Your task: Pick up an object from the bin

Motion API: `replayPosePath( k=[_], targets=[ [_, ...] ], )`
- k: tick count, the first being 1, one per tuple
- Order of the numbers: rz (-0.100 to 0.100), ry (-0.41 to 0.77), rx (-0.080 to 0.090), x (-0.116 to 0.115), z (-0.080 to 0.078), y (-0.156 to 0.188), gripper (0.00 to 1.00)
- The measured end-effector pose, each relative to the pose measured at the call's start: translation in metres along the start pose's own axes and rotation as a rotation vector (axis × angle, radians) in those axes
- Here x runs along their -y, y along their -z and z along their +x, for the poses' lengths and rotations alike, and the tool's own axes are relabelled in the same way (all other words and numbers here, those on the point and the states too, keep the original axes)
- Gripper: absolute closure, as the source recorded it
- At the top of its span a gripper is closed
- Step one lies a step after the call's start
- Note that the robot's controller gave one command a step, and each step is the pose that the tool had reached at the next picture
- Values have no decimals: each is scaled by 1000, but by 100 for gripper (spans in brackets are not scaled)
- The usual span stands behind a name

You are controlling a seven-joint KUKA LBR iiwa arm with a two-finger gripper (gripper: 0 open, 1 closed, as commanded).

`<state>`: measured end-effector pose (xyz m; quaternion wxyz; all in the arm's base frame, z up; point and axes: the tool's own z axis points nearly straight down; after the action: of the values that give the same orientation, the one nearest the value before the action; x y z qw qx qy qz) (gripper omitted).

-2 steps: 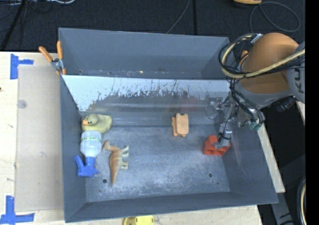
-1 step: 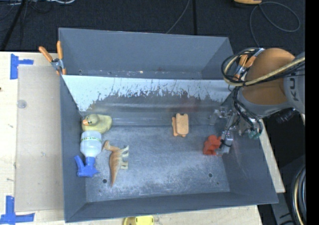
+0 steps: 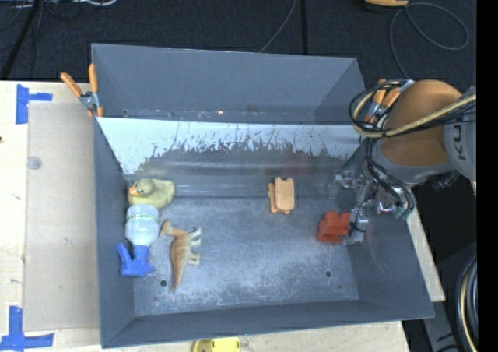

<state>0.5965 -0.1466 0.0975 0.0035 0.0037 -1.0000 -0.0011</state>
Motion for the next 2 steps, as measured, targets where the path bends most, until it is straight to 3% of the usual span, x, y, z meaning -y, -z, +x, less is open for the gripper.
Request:
replayPosePath(
  k=[1,2],
  targets=[
    [2,41,9,12,3,17,0],
    [-1,28,-1,12,7,-29,0]
  ],
)
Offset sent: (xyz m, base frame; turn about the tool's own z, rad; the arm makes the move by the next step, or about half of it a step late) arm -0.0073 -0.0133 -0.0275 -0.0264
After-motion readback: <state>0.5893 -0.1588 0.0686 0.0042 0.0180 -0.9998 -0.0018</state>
